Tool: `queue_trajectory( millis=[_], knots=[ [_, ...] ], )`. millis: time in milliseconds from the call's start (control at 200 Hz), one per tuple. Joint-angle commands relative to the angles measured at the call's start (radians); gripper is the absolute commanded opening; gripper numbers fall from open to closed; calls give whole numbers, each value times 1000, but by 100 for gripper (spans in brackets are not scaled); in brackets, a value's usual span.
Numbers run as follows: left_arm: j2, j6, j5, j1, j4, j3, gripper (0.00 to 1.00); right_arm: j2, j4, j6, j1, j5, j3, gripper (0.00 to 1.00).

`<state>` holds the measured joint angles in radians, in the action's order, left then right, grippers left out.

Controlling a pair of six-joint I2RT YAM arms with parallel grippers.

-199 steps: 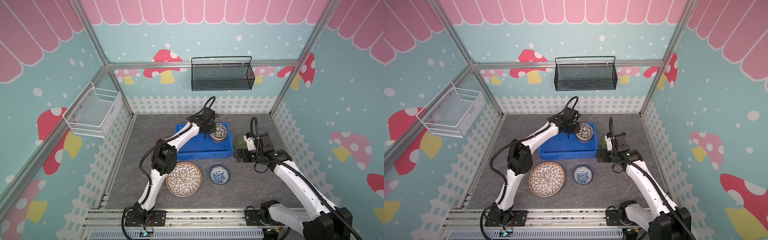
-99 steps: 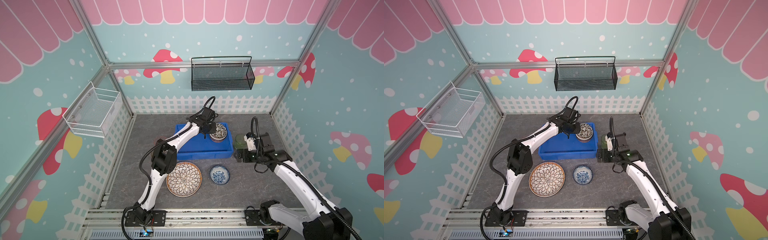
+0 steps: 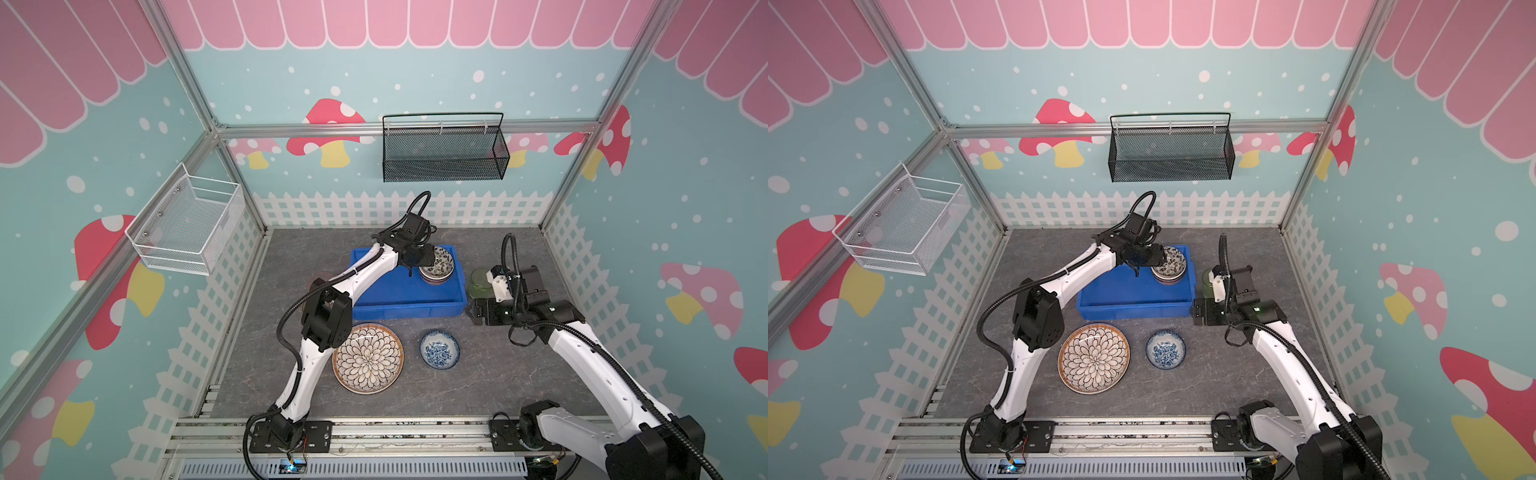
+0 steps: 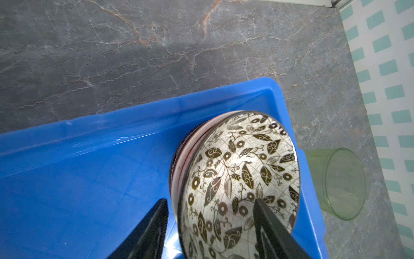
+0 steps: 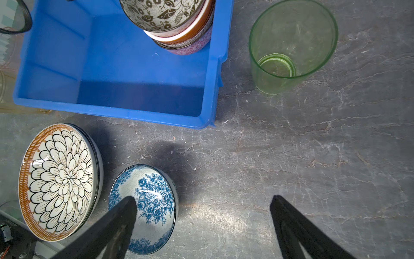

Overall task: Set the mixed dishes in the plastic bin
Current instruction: 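Open and raise the left gripper while the right gripper nears the blue-floral bowl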

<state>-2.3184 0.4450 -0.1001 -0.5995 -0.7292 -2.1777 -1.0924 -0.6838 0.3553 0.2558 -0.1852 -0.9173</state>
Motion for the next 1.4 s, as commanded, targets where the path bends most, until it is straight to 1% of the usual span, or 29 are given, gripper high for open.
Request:
queue_trajectory(
  millis=[0, 35, 95, 175, 330, 430, 620, 745, 800, 885, 1000, 1096, 1276, 1396],
  knots=[
    [83, 14, -25, 1, -18, -14, 68, -2, 11, -32, -4, -58, 9, 97],
    [95, 14, -27, 1, -17, -11, 71, -7, 12, -31, -4, -66, 9, 97],
    [123, 15, -26, -2, -16, 0, 73, -12, 12, -27, -4, -67, 11, 97],
    [170, 11, -18, -4, -6, 29, 77, -25, 13, -7, -4, -62, 9, 100],
    [285, 6, -2, -7, 42, 134, 85, -40, 29, 16, -3, -85, 19, 98],
    [377, 13, 20, -7, 88, 231, 89, -31, 42, 29, -3, -98, 40, 96],
    [605, 80, 72, -11, 287, 520, 99, -9, 78, 73, 0, -139, 106, 92],
    [720, 121, 128, -11, 367, 669, 99, 6, 79, 95, 14, -134, 131, 91],
    [759, 131, 136, -10, 389, 719, 99, 23, 89, 120, 33, -122, 143, 90],
    [808, 144, 147, -9, 392, 773, 99, 33, 111, 162, 86, -98, 163, 88],
    [864, 174, 154, -9, 400, 855, 99, 0, 131, 212, 177, -48, 184, 87],
    [896, 191, 157, -7, 398, 906, 99, -25, 154, 235, 212, -31, 209, 86],
    [946, 211, 169, 1, 383, 980, 99, -51, 175, 255, 235, -4, 239, 78],
    [962, 213, 169, 8, 376, 1005, 99, -68, 200, 260, 250, -12, 253, 73]
  ],
)
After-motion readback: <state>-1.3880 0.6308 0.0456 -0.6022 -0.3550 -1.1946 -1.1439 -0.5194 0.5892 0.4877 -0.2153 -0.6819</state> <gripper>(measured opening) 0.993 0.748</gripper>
